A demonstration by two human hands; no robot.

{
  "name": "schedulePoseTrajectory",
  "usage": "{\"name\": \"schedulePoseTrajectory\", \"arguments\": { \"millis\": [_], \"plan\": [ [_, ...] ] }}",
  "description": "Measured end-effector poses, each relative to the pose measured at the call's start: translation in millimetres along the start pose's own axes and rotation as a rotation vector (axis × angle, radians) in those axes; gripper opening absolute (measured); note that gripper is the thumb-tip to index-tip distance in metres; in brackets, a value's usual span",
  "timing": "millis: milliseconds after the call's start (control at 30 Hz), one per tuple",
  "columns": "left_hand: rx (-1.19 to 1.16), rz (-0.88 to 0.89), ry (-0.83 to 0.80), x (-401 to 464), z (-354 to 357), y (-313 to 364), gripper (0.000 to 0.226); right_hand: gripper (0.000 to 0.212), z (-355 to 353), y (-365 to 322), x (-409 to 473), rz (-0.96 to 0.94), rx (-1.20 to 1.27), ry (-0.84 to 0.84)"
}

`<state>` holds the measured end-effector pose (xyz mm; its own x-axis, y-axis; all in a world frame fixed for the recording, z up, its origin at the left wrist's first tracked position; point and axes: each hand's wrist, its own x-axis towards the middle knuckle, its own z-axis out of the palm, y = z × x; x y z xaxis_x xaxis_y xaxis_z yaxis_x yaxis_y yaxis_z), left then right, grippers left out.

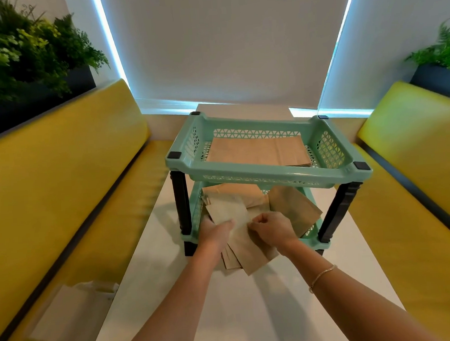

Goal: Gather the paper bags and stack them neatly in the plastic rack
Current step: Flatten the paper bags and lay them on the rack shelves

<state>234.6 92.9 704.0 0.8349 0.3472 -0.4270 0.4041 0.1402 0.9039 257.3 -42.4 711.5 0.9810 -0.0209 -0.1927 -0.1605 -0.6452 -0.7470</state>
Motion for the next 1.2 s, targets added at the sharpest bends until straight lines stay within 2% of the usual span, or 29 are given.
{"name": "schedulePoseTrajectory", "arguments": {
  "millis": [33,167,300,367,433,533,633,733,833,900,967,1067,1200],
  "plan": [
    [0.030,0.017,0.006,1,1,1,0.047,0.021,-4,-1,5,-0.015,-0.060,0.051],
    [0.014,0.011,0.013,9,2,3,0.051,0.035,-31,5,31,-0.016,-0.558,0.333],
    [-0.003,-0.009,0.025,18,3,-7,0.053,0.061,-43,17,48,0.095,-0.774,0.345],
    [-0.014,-0.012,0.015,19,2,-10,0.054,0.065,-41,19,50,0.073,-0.796,0.370],
    [-0.026,-0.010,0.012,19,1,-10,0.052,0.054,-39,22,54,0.012,-0.741,0.412],
    [-0.036,-0.015,0.015,19,-1,-10,0.053,0.025,-39,17,51,-0.046,-0.543,0.408],
    [-0.036,-0.005,0.008,19,-2,-11,0.053,0.031,-45,7,36,-0.069,-0.208,0.451],
    [-0.028,-0.008,0.003,18,-3,-12,0.054,0.021,-54,5,27,0.004,0.218,0.494],
    [-0.019,-0.014,0.010,16,-3,-14,0.056,0.014,-54,-1,23,0.157,0.485,0.374],
    [-0.022,-0.013,0.007,10,-2,-13,0.056,0.006,-44,-6,12,0.229,0.630,0.219],
    [-0.028,-0.004,0.012,7,-2,-13,0.059,0.009,-31,-3,1,0.251,0.626,0.148],
    [-0.005,0.013,0.016,-1,-3,-14,0.064,0.017,-19,3,-13,0.240,0.587,0.143],
    [-0.064,-0.006,-0.035,-16,-8,-18,0.053,0.014,-11,2,-28,0.198,0.458,0.059]
  ]
}}
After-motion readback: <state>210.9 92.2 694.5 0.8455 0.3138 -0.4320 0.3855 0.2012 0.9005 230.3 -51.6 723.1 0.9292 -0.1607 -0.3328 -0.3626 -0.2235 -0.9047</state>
